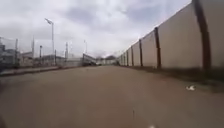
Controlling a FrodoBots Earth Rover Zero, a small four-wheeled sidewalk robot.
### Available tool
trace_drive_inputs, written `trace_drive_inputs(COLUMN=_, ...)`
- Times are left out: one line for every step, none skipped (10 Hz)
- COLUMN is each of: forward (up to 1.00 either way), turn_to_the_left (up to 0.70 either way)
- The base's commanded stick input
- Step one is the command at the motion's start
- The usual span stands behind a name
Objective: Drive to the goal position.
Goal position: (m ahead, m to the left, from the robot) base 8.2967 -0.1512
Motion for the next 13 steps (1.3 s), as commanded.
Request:
trace_drive_inputs(forward=1.00, turn_to_the_left=0.00)
trace_drive_inputs(forward=1.00, turn_to_the_left=0.00)
trace_drive_inputs(forward=1.00, turn_to_the_left=0.00)
trace_drive_inputs(forward=1.00, turn_to_the_left=0.00)
trace_drive_inputs(forward=1.00, turn_to_the_left=0.00)
trace_drive_inputs(forward=1.00, turn_to_the_left=0.00)
trace_drive_inputs(forward=1.00, turn_to_the_left=0.00)
trace_drive_inputs(forward=1.00, turn_to_the_left=0.00)
trace_drive_inputs(forward=1.00, turn_to_the_left=0.00)
trace_drive_inputs(forward=1.00, turn_to_the_left=0.00)
trace_drive_inputs(forward=1.00, turn_to_the_left=0.00)
trace_drive_inputs(forward=1.00, turn_to_the_left=0.00)
trace_drive_inputs(forward=1.00, turn_to_the_left=0.00)
